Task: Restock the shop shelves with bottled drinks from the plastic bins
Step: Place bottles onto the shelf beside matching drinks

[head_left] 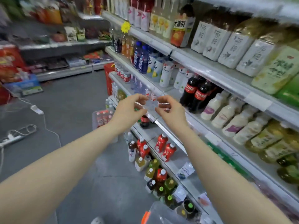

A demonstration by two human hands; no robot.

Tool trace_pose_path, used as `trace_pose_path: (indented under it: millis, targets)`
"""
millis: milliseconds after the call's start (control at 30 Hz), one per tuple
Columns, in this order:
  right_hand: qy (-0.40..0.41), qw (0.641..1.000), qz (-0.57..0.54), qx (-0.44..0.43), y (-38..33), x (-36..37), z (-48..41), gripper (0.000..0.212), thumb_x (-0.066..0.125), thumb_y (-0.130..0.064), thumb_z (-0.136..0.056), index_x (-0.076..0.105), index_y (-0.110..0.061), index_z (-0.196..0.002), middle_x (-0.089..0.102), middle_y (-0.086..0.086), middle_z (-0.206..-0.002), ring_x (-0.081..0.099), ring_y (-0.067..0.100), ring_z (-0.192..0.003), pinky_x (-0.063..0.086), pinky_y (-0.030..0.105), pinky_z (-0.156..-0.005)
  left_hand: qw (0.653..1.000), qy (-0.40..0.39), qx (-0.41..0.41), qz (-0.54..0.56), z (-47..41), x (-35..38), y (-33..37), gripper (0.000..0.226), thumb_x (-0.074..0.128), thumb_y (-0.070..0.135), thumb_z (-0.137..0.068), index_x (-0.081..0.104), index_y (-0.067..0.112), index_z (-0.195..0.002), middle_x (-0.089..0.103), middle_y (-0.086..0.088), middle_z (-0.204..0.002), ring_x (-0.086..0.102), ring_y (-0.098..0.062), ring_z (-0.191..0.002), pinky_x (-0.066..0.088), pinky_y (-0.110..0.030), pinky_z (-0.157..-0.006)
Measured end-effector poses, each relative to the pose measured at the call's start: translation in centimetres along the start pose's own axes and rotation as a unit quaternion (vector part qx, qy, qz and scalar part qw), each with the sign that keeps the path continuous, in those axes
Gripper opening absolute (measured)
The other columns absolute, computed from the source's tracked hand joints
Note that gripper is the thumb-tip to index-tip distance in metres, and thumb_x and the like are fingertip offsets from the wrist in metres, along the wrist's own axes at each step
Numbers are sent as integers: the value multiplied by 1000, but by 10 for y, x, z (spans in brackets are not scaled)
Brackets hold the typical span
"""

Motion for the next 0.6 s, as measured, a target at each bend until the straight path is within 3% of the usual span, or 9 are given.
trace_pose_path:
  millis: [100,200,333,500,600]
  targets:
    - [-11,1000,-18,5,-16,70,-37,27,70,-1,-87,63,-19,-106,66,-4,-106,61,3,-91,46,5,-73,1000,-3,-9,-14,-28,-53,-47,35,70,8,-82,65,22,-113,66,5,-106,67,-7,-87,54,-27,-84]
    - [-18,1000,-22,-2,-31,130,-75,28,71,-1,-87,62,-20,-106,66,-2,-107,59,-4,-89,47,12,-77,1000,-3,-18,-23,-56,-103,-90,34,69,7,-80,66,22,-111,67,4,-105,68,-8,-86,54,-31,-86]
    - [-26,1000,-9,-8,-45,189,-119,28,71,-4,-87,62,-23,-105,66,-5,-107,60,-4,-90,47,8,-79,999,15,-35,-27,-86,-152,-143,33,71,9,-80,66,25,-108,68,9,-99,67,-6,-85,53,-26,-84]
    - [-49,999,-6,1,-37,251,-177,29,71,-2,-86,66,-18,-111,69,-2,-105,65,11,-96,55,30,-89,998,31,-45,-3,-125,-187,-199,39,74,9,-81,60,43,-94,69,8,-101,67,0,-82,49,-12,-78]
    - [-59,998,-6,10,-27,289,-216,28,72,-5,-85,66,-18,-109,68,-3,-104,65,10,-94,56,34,-89,998,28,-61,-13,-158,-204,-236,37,71,9,-80,62,39,-99,69,10,-103,68,-4,-84,53,-23,-83]
Point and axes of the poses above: each hand's wrist, its own z-axis away from the middle knuckle, its own x-axis out of the palm, y = z × x, the point moved 8 cm from there along -z, towards the middle knuckle
